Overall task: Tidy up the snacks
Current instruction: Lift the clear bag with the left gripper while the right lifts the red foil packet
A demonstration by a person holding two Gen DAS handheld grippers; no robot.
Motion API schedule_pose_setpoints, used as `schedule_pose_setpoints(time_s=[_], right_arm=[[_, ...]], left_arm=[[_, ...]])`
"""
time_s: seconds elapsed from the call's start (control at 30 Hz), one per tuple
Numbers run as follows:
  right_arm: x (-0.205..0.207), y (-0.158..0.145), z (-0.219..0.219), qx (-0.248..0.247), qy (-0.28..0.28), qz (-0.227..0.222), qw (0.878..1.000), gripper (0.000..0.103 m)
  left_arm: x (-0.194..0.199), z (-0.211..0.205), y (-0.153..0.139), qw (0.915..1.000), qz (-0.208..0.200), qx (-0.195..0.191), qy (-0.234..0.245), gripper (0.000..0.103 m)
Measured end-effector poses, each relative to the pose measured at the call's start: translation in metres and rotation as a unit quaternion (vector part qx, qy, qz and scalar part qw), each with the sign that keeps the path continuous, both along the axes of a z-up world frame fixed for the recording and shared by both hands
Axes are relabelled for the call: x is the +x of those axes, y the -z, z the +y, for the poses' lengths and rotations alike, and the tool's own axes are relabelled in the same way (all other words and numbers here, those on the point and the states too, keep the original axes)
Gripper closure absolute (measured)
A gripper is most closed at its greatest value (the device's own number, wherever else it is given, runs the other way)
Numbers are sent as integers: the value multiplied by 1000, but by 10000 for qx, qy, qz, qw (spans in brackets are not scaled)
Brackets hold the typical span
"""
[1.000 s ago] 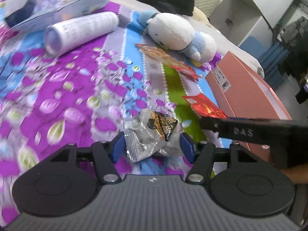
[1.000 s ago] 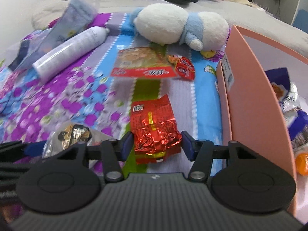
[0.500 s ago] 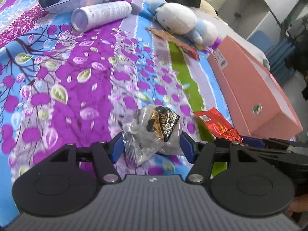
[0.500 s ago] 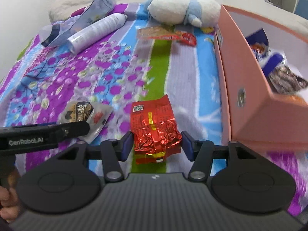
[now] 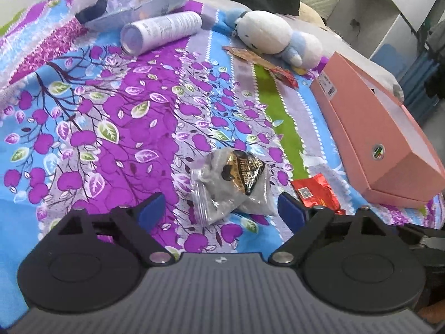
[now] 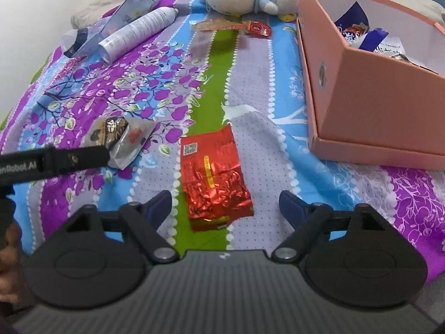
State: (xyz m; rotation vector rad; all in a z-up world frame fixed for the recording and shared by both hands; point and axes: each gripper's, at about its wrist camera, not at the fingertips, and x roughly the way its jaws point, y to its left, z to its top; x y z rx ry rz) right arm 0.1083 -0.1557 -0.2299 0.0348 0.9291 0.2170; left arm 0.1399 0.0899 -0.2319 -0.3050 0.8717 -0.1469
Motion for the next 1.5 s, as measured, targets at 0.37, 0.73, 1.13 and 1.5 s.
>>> schedule_pose_setpoints(time_s=[0.37, 0.73, 1.13, 1.5], right_arm=[[-3, 5, 10, -152, -642, -611, 9959, 18], [-1, 13, 10, -214, -506, -462, 9974, 38], [-3, 11, 9, -471, -312, -545, 9969, 49], [-2, 4, 5, -409, -190, -564, 9974, 49]], left_arm=[[11, -12, -3, 9998, 114, 175, 11, 9], [15, -30, -5, 9984, -97, 540, 160, 10], [39, -44, 10, 9955, -79, 919, 202, 19], [36, -39, 5, 9975, 11, 677, 204, 36]])
